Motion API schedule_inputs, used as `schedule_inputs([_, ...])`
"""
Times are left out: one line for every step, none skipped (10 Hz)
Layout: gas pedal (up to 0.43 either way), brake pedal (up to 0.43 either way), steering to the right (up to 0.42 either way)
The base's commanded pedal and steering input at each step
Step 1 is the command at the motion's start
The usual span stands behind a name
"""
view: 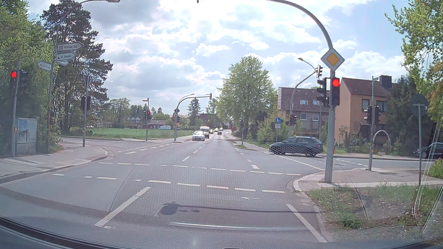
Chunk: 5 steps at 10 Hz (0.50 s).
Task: Follow the waypoints while adhering to traffic rules and regulations
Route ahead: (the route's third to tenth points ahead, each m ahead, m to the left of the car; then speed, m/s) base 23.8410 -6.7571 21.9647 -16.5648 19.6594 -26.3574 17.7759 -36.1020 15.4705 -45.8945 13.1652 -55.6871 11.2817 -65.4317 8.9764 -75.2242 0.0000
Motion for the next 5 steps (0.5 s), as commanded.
schedule_inputs([0.0,0.207,-0.014])
schedule_inputs([0.0,0.207,-0.014])
schedule_inputs([0.0,0.207,-0.014])
schedule_inputs([0.0,0.207,-0.014])
schedule_inputs([0.0,0.207,-0.014])
